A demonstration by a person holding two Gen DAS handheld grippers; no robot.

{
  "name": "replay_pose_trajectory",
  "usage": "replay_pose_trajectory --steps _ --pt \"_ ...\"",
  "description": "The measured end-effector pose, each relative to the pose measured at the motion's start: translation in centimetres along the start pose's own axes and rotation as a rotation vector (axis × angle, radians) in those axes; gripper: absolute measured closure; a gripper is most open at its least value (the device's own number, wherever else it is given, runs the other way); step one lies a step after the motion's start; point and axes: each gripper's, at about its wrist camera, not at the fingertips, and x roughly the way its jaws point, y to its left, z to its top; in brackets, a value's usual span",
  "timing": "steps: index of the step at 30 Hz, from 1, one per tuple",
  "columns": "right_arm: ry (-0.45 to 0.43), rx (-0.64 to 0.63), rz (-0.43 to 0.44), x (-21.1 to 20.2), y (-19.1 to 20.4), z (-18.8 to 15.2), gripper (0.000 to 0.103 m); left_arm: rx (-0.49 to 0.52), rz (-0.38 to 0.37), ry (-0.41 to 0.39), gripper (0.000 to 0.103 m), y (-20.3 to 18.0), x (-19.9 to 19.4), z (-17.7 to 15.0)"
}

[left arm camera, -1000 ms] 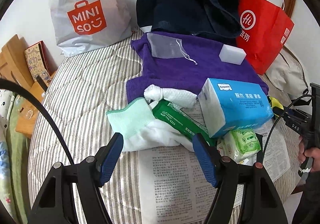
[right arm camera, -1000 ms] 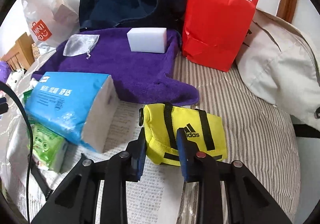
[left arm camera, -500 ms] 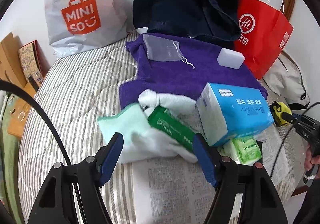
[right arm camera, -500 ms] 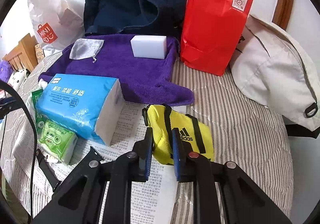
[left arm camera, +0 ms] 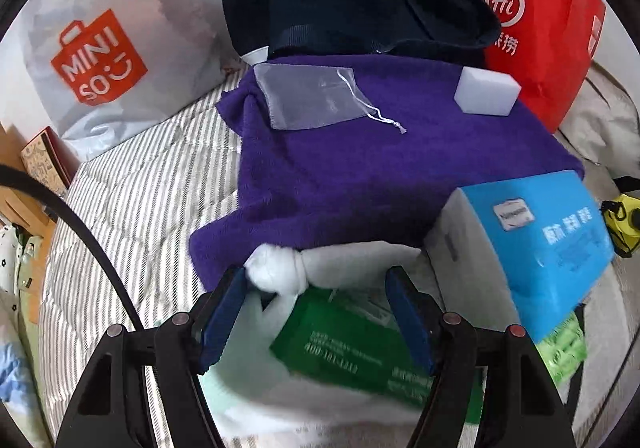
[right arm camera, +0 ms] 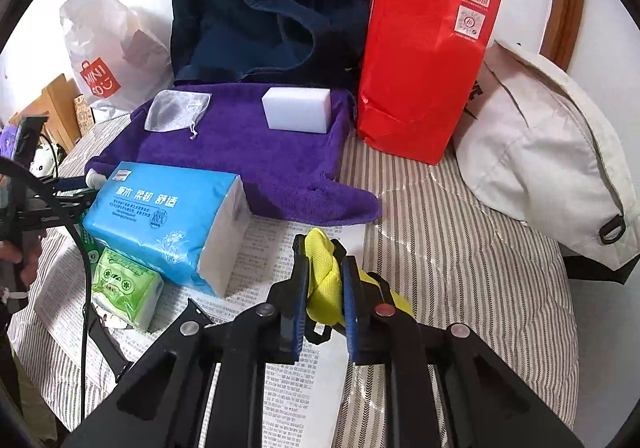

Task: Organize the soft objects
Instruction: 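Grasp the yellow adidas pouch with the right tool while the left tool grasps the white crumpled tissue, then lift the pouch with the right tool while the left tool lifts the tissue toward the purple towel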

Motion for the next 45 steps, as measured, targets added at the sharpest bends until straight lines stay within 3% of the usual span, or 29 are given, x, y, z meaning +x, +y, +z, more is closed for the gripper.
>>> replay_pose_trajectory --steps 1,3,6,10,24,28,37,45 --pt "0.0 -0.002 0.002 0.1 0.1 0.0 0.087 -0.014 -0.006 0.006 0.037 0.1 0.4 0.1" --pt "0.001 -0.001 0.005 0.3 0.2 0.1 0.087 -0.028 -0.02 0.014 0.064 0.2 0.9 0.1" --pt "0.004 0.001 0.012 0.5 0.2 0.1 0.088 -0.024 -0.023 0.01 0.077 0.3 0.8 0.1" --pt "0.001 0.001 0.018 0.2 0.0 0.0 0.088 -0.075 -0.076 -0.007 0.078 1.4 -0.7 0.2" --pt "-0.04 0.005 0.024 -1.9 -0.4 0.9 0.088 -0.098 -0.105 -0.098 0.079 2.5 -5.7 1.6" --pt "-0.05 0.016 0.026 -2.3 -0.6 1.1 0.088 -0.118 -0.142 -0.083 0.078 2.8 -6.2 1.6" --pt "-0.051 0.014 0.042 -2.6 -0.2 0.6 0.088 -0.156 -0.072 -0.048 0.076 5.0 -6.4 -0.5" --pt "-0.036 0.004 0.046 -2.2 0.3 0.3 0.088 -0.207 -0.076 -0.03 0.076 7.6 -5.9 -1.8"
